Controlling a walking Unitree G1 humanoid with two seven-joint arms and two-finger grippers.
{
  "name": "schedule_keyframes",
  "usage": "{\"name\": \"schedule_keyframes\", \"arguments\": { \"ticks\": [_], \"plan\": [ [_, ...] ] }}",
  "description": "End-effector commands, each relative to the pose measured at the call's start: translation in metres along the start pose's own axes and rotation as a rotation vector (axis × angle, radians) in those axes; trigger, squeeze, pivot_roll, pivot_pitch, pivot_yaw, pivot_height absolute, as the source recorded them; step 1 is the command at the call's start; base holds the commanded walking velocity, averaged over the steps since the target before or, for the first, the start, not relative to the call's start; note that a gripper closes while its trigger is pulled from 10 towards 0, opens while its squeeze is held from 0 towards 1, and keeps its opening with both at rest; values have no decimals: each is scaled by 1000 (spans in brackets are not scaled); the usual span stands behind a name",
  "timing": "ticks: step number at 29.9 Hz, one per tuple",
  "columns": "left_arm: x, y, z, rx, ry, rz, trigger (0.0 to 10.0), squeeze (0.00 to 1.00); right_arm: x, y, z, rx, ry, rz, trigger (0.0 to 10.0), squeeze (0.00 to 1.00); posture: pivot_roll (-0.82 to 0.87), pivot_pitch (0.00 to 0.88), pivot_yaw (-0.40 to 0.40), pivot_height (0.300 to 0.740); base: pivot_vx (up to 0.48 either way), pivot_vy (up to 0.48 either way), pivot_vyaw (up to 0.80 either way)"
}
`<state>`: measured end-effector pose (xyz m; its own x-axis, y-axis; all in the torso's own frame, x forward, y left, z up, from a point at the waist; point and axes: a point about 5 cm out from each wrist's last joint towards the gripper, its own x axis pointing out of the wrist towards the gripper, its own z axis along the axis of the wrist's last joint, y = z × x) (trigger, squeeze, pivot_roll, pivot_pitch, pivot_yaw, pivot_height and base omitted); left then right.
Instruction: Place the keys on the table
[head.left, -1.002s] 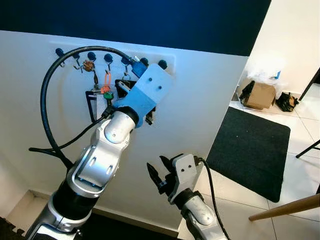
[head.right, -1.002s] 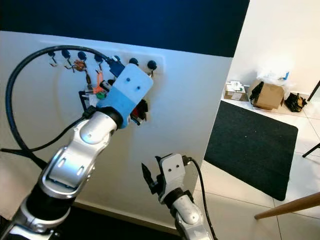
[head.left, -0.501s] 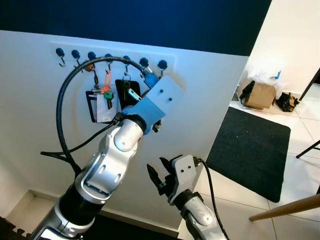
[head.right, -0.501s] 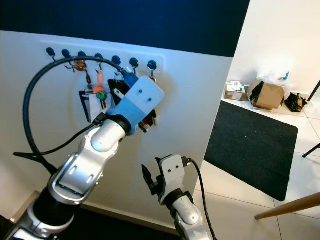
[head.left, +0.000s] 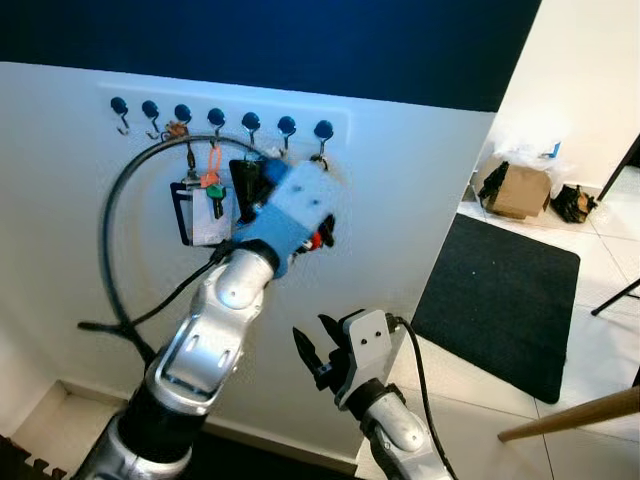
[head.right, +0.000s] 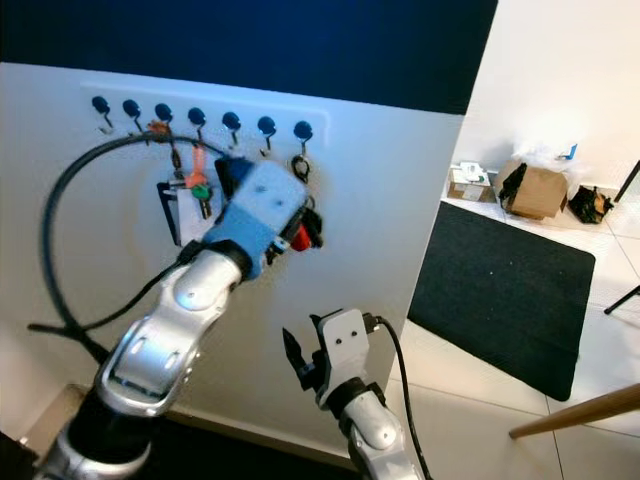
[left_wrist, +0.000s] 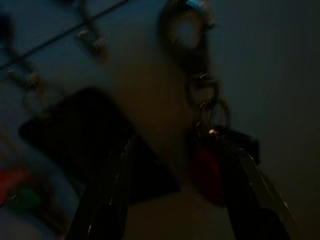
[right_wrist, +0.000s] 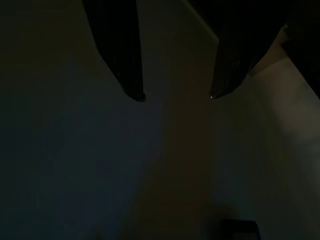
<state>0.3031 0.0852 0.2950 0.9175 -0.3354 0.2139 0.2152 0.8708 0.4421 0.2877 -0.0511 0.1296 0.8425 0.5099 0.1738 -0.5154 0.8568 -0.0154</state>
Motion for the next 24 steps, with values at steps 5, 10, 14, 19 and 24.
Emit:
{"name": "schedule_keyframes", "arguments": {
  "ticks": [5,10,14,19,24],
  "plan": [
    [-32,38,-5,-171,-15,32,10000,0,-6,-2,-6,10,17,-17,10000,0,233,184,-3,740,0,0,0],
    [-50,58,-6,-193,-17,32,10000,0,-6,-2,-6,11,20,-9,10000,0,245,184,-13,740,0,0,0],
    [-56,73,-15,-139,34,105,10000,0,-3,-1,-6,13,18,0,10000,0,252,185,-20,740,0,0,0],
    [-54,83,-24,-80,80,174,10000,0,-1,0,-5,13,14,9,10000,0,249,185,-23,740,0,0,0],
    [-43,95,-25,-72,92,257,10000,0,-1,0,-3,13,11,9,10000,0,243,185,-23,740,0,0,0]
  ]
}}
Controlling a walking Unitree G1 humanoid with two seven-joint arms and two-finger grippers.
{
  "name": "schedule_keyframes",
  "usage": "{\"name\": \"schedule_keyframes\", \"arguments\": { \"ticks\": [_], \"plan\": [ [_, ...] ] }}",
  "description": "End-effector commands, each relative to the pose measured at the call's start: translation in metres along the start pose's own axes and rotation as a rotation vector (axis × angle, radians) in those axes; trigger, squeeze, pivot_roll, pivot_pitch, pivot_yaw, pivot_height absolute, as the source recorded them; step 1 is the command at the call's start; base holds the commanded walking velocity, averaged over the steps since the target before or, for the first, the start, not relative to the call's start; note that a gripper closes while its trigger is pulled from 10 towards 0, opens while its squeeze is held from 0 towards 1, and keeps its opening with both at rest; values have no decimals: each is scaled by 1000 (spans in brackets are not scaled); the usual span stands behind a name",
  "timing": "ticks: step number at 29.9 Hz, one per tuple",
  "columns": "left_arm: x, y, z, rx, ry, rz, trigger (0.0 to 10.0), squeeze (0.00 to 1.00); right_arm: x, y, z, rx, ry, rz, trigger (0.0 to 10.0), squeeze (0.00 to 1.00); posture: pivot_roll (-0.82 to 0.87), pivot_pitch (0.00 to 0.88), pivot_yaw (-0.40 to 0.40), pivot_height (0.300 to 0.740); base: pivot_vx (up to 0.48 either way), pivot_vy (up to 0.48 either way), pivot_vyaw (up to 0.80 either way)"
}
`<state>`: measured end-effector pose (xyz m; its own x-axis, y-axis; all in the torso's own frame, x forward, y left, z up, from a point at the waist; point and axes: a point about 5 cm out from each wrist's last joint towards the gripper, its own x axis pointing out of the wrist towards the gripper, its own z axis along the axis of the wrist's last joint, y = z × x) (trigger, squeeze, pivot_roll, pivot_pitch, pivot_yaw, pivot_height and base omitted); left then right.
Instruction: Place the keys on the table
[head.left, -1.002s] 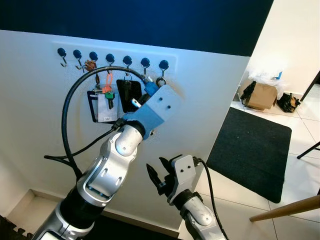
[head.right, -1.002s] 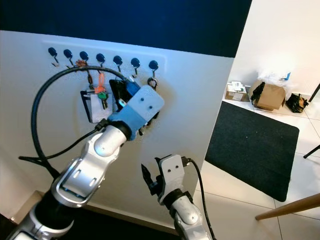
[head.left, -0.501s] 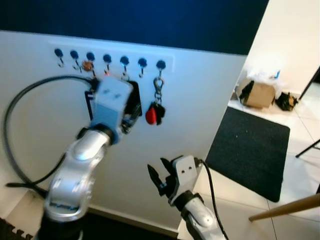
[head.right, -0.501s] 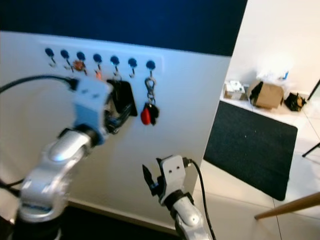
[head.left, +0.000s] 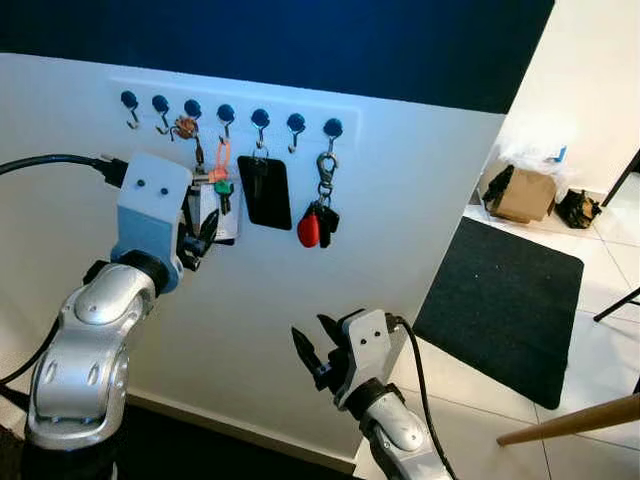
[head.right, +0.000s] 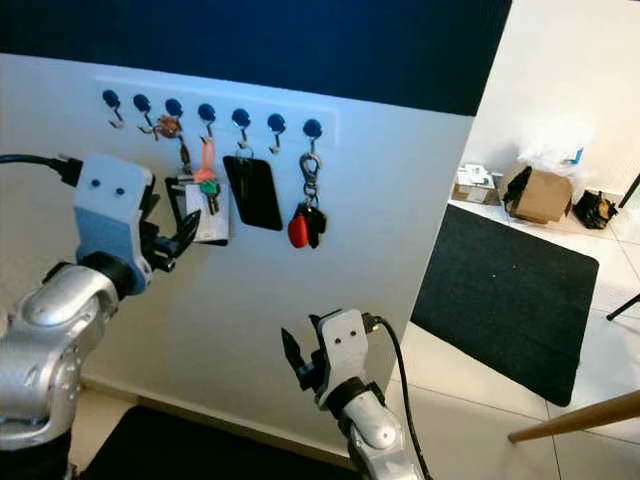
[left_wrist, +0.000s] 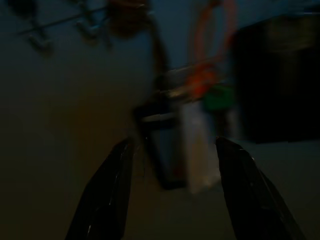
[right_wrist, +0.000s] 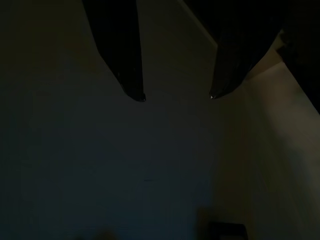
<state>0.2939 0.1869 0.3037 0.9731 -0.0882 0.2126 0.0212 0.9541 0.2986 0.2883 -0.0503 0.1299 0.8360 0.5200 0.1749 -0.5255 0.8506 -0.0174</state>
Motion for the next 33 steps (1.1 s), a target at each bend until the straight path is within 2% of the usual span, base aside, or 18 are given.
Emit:
{"name": "schedule_keyframes", "arguments": {
  "ticks": [1,4,9,14,19,25,26,28,33],
  "plan": [
    [3,8,2,25,-13,42,10000,0,-2,-1,-4,12,12,-3,10000,0,240,185,-23,740,0,0,0],
    [15,12,13,-22,-48,48,10000,0,-2,-1,-3,11,11,-5,10000,0,233,185,-19,740,0,0,0],
    [12,10,23,-89,-89,-39,10000,0,-3,-1,-4,11,11,-13,10000,0,227,183,-10,740,0,0,0],
    [11,17,26,-71,-105,-15,10000,0,-4,-3,-4,11,13,-18,10000,0,232,183,-11,740,0,0,0],
    [20,30,30,-63,-123,62,10000,0,-1,0,-3,13,9,-7,10000,0,238,179,-21,740,0,0,0],
    [25,30,37,-73,-144,62,10000,0,0,0,-3,13,7,-3,10000,0,234,174,-23,740,0,0,0],
    [27,29,38,-76,-150,56,9569,0,0,0,-3,12,7,-1,10000,0,231,173,-21,740,0,0,0],
    [29,27,39,-80,-151,49,9451,0,-1,0,-3,11,8,-1,10000,0,227,172,-19,740,0,0,0],
    [31,24,39,-80,-152,35,9529,0,-2,-1,-3,9,9,-5,10000,0,224,169,-17,740,0,0,0]
  ]
}}
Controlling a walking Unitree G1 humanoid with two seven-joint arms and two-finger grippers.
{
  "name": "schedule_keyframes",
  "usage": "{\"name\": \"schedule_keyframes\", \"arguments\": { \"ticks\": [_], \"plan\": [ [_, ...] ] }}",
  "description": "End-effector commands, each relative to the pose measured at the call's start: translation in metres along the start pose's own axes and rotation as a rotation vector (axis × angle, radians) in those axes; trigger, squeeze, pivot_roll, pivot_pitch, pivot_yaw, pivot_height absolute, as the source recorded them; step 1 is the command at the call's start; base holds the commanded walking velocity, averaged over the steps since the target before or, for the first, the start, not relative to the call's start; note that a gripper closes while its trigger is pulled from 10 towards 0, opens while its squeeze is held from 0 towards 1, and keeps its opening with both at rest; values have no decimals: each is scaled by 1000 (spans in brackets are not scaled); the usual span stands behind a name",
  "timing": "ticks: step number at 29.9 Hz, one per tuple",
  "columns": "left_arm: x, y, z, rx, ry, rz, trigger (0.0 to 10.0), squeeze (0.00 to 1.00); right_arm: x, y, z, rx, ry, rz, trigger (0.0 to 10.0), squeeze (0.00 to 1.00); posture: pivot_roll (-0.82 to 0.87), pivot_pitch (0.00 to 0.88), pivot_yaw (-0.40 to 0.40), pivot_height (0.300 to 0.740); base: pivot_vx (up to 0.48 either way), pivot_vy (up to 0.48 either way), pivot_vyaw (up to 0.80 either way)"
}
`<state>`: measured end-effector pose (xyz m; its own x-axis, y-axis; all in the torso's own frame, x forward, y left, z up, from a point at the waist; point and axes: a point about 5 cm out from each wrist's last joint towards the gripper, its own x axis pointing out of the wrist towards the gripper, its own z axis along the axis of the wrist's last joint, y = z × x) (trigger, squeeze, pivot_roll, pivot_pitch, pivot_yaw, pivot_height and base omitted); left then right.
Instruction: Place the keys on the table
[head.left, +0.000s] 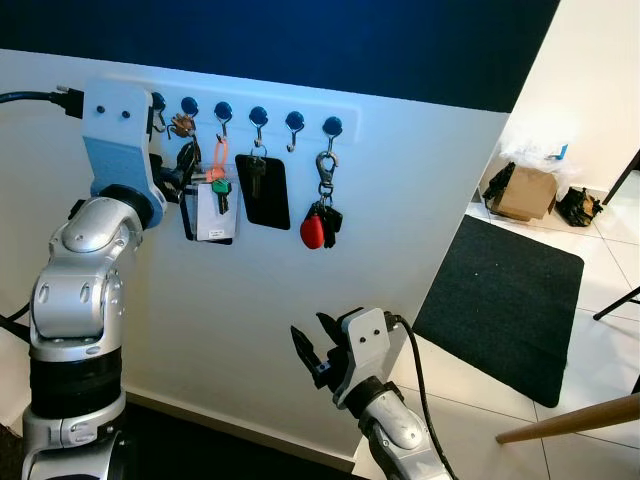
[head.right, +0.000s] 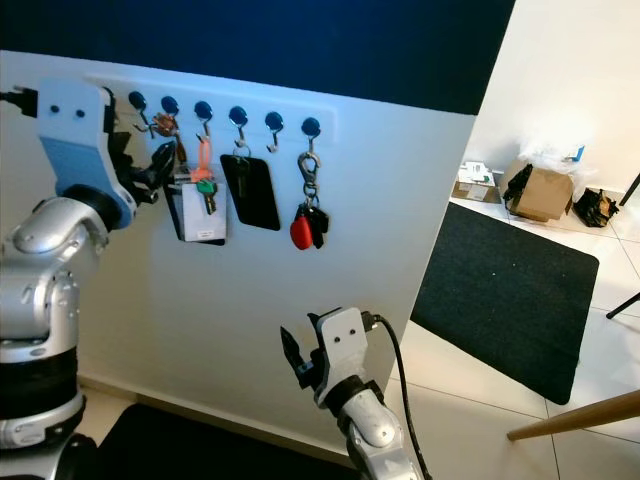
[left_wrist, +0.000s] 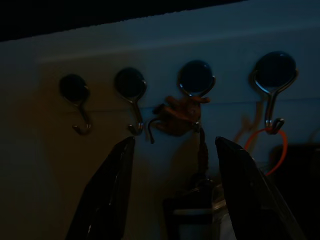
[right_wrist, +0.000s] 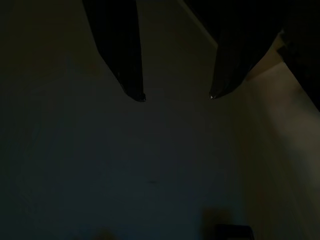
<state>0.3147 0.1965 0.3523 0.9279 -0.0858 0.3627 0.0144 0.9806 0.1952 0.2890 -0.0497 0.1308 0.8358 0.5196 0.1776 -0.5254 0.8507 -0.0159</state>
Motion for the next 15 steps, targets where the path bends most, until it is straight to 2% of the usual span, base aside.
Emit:
{"name": "schedule_keyframes", "arguments": {
  "ticks": [1,4,6,8,9,12,14,15],
  "plan": [
    [3,-1,-1,18,3,-3,9569,0,-3,-2,-4,7,12,-6,10000,0,224,167,-17,740,0,0,0],
    [4,0,-6,26,14,12,9529,0,-3,-2,-4,6,11,-7,10000,0,221,166,-14,740,0,0,0],
    [2,5,-14,138,38,30,9804,0,-2,-2,-4,7,10,-9,10000,0,221,167,-14,740,0,0,0],
    [-2,13,-22,162,65,48,10000,0,-2,-2,-4,7,9,-10,10000,0,221,169,-13,740,0,0,0],
    [-2,13,-22,162,65,48,10000,0,-2,-2,-4,7,9,-10,10000,0,221,169,-13,740,0,0,0],
    [-12,26,-26,156,88,64,10000,0,-4,-3,-4,6,11,-13,10000,0,224,172,-15,740,0,0,0],
    [-18,30,-24,104,82,50,10000,0,-4,-4,-4,5,13,-15,10000,0,227,173,-17,740,0,0,0],
    [-18,30,-24,104,82,50,10000,0,-4,-4,-4,5,13,-15,10000,0,227,173,-17,740,0,0,0]
  ]
}}
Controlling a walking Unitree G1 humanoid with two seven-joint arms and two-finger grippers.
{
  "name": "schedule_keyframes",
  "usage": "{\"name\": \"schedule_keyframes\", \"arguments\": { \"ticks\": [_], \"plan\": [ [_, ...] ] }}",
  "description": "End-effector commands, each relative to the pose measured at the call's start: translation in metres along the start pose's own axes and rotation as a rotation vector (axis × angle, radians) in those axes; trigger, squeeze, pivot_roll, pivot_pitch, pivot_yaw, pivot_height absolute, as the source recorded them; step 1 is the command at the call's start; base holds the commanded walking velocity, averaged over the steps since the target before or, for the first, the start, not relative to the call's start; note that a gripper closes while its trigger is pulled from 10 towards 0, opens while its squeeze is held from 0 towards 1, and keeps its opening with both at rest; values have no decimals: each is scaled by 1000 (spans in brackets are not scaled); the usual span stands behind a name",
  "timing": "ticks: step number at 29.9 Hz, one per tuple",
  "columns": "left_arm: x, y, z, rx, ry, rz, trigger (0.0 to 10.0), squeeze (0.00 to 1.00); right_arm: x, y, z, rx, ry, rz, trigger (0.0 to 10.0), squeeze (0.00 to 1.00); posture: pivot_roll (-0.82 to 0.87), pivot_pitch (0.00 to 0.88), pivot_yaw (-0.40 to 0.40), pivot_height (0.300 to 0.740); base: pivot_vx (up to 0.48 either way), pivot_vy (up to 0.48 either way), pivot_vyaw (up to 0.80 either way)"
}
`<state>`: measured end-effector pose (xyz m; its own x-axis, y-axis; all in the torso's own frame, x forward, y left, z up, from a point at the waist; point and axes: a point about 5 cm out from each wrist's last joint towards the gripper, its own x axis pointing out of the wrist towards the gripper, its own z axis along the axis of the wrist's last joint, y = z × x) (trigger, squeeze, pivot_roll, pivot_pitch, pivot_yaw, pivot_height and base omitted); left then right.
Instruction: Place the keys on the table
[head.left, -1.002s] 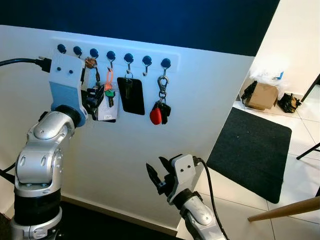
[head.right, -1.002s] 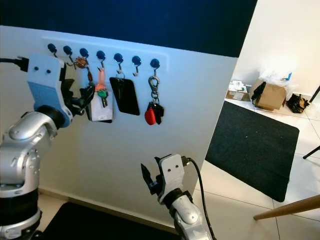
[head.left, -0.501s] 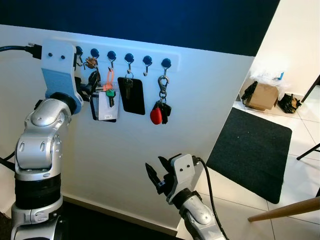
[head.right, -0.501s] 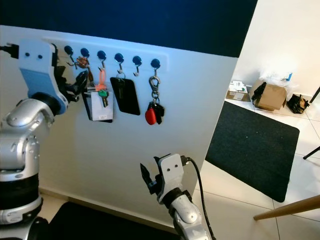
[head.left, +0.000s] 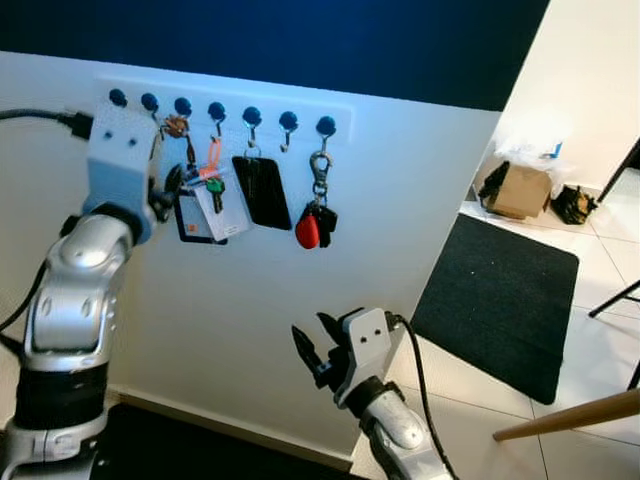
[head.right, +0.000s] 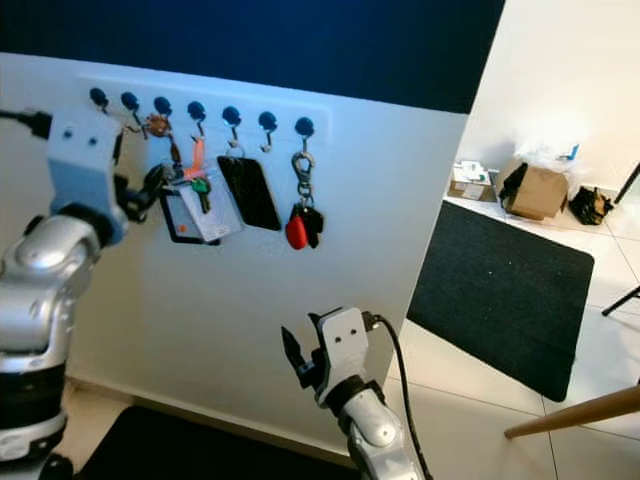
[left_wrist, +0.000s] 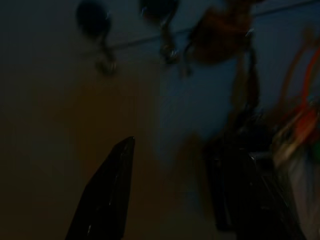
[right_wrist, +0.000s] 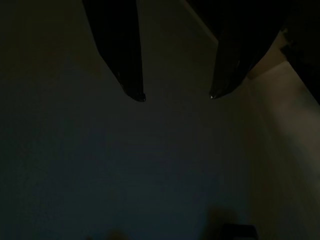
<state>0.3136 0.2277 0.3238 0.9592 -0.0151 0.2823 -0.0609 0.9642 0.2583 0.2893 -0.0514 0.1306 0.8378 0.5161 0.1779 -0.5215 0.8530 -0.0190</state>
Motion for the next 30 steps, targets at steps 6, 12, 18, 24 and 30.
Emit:
{"name": "schedule_keyframes", "arguments": {
  "ticks": [6,12,18,24,30],
  "plan": [
    [-16,-2,15,-132,-70,-145,10000,0,-1,0,-5,12,15,2,10000,0,242,174,-28,740,0,0,0],
    [-19,-16,20,-185,-93,-247,10000,0,1,2,-3,15,10,11,10000,0,243,175,-32,740,0,0,0],
    [-12,-18,9,-182,-44,-219,10000,0,0,1,-4,16,13,9,10000,0,237,178,-28,740,0,0,0],
    [-4,-25,6,-191,-34,-237,10000,0,-1,1,-4,14,11,1,10000,0,231,178,-22,740,0,0,0],
    [0,-26,6,-203,-35,-239,10000,0,-2,1,-4,15,11,-4,10000,0,228,178,-17,740,0,0,0]
  ]
}}
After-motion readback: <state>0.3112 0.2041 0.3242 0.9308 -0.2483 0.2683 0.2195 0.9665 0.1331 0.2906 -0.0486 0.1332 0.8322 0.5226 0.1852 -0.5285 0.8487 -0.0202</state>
